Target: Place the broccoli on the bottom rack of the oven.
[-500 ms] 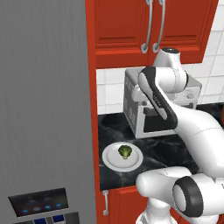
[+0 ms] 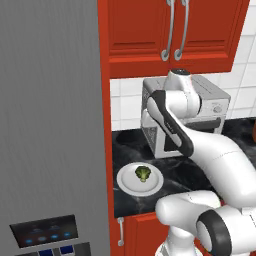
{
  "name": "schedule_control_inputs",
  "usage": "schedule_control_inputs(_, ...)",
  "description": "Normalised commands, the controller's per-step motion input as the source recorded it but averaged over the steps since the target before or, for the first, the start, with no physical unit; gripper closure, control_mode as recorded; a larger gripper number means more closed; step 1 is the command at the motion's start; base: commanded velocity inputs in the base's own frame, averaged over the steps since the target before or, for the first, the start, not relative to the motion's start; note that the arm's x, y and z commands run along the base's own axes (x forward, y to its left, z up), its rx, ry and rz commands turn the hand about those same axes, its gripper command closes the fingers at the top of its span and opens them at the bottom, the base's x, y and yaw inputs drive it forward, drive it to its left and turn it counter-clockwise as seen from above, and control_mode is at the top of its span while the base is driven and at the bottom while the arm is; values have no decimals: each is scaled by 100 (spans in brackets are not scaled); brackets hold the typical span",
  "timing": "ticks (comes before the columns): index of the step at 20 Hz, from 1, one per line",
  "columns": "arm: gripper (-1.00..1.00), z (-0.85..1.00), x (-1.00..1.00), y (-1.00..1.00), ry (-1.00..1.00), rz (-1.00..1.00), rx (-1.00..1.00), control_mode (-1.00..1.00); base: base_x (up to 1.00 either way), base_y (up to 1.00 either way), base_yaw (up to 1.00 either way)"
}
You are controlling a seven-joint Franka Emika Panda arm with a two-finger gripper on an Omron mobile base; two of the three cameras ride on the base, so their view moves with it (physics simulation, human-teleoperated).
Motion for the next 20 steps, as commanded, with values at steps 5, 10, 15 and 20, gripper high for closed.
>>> schedule_control_inputs(5,-100,-99,0,70,0,-19,-3,-100,0,0,0)
schedule_control_inputs(10,-100,-79,-1,5,9,-8,0,-100,0,0,0)
schedule_control_inputs(15,-100,-72,0,0,14,-3,0,-100,0,0,0)
schedule_control_inputs(20,-100,-62,2,16,5,-1,0,-100,0,0,0)
